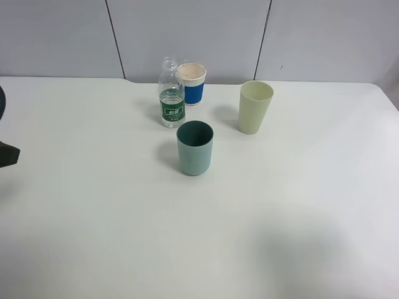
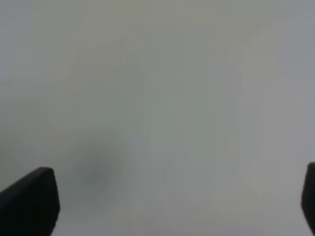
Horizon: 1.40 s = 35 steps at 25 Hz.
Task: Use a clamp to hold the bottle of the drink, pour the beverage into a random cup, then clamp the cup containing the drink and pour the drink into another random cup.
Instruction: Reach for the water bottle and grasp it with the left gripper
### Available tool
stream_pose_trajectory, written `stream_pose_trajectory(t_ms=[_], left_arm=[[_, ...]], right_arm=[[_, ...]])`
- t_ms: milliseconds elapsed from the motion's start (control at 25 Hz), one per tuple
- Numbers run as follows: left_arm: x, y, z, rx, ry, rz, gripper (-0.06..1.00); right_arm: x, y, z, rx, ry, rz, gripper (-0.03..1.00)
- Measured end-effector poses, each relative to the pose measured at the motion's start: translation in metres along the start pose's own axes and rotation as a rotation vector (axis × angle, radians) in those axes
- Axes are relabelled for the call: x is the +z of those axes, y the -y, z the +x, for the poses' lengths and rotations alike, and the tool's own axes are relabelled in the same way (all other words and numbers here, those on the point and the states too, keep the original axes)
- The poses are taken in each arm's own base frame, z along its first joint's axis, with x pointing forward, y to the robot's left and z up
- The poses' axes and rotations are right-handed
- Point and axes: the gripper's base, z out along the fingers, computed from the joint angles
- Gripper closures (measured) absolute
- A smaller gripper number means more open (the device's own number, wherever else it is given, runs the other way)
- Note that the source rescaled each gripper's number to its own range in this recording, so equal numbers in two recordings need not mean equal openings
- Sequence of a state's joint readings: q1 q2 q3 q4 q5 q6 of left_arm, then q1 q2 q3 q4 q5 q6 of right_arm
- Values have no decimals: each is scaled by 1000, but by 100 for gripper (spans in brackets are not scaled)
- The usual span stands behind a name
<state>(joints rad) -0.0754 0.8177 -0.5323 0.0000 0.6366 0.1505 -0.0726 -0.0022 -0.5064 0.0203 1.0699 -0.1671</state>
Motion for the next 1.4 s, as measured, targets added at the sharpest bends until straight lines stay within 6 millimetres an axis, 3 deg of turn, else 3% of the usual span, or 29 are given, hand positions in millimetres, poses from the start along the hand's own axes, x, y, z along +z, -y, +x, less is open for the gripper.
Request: stream_pose_trajectory(t_ms=[800,1400], left_arm=[[93,10,-19,128,-35,27,-6],[139,16,-39,100,106,65,-6]], right_arm=[[0,0,0,0,0,0,42],[0,0,0,0,0,0,42]])
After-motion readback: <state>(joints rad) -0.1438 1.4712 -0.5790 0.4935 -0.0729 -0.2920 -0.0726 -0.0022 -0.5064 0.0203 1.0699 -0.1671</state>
